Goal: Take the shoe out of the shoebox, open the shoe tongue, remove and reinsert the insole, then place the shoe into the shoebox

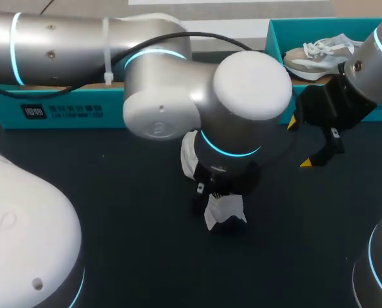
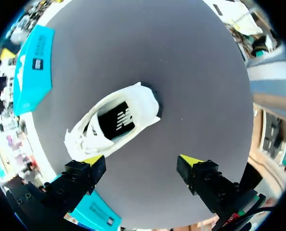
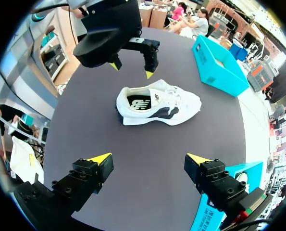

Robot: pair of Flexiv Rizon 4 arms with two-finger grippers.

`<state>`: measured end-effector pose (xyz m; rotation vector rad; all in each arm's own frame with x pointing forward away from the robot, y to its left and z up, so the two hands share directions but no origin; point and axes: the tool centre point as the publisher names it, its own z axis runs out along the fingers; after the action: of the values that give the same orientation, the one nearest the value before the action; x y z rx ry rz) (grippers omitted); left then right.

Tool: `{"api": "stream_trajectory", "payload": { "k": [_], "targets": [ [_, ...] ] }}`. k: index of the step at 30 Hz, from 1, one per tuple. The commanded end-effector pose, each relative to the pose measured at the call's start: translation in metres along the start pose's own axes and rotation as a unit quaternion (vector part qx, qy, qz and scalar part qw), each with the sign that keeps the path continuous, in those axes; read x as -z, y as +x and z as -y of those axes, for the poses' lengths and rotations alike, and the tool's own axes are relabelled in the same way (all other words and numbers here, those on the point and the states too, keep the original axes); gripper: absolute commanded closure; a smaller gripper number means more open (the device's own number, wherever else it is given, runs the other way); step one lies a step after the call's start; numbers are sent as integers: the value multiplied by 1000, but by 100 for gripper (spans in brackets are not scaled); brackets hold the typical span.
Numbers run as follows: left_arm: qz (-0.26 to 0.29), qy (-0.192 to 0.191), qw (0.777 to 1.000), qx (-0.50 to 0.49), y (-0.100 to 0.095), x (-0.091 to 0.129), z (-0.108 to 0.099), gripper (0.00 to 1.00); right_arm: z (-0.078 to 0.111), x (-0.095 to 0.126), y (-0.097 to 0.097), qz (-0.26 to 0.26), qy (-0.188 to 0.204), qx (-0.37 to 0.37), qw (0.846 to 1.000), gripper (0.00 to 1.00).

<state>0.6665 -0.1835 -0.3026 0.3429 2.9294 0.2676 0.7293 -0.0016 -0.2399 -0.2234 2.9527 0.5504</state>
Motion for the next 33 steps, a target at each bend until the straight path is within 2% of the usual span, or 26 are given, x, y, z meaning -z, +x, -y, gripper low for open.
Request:
{"api": "stream_trajectory", "payload": {
  "k": [1, 2, 4, 5, 7, 8, 11, 13, 15, 16, 20, 23, 30, 33],
  "targets": [
    [-62, -8, 951, 304, 3, 4, 15, 0, -1, -1, 0, 0, 2, 0, 1000, 0],
    [-45, 2, 945, 324, 5, 4, 18, 0, -1, -1, 0, 0, 2, 0, 1000, 0],
    [-71, 35, 937, 341, 8, 4, 22, 0, -1, -1, 0, 0, 2, 0, 1000, 0],
    [-51, 36, 936, 346, 9, 2, 25, 0, -1, -1, 0, 0, 2, 0, 1000, 0],
    [-73, 56, 927, 364, 8, -1, 28, 0, -1, -1, 0, 0, 2, 0, 1000, 0],
    [-62, 60, 923, 376, 8, -4, 30, 0, -1, -1, 0, 0, 2, 0, 1000, 0],
    [-64, 67, 919, 382, 8, -9, 35, 25, -1, -1, 0, 0, 2, 0, 1000, 0],
    [-63, 72, 918, 384, 8, -13, 38, 27, -1, -1, 0, 0, 2, 0, 1000, 0],
    [-66, 86, 917, 384, 7, -18, 42, 25, -1, -1, 0, 0, 2, 0, 1000, 0],
    [-68, 87, 917, 382, 7, -21, 44, 19, -1, -1, 0, 0, 2, 0, 1000, 0],
    [-64, 104, 921, 370, 9, -28, 50, 9, -1, -1, 0, 0, 2, 0, 1000, 0],
    [-60, 115, 926, 355, 10, -31, 54, 8, -1, -1, 0, 0, 2, 0, 1000, 0],
    [-54, 130, 937, 321, 12, -40, 64, 14, -1, -1, 0, 0, 2, 0, 1000, 0],
    [-51, 130, 945, 296, 11, -45, 68, 8, -1, -1, 0, 0, 2, 0, 1000, 0]
  ]
}}
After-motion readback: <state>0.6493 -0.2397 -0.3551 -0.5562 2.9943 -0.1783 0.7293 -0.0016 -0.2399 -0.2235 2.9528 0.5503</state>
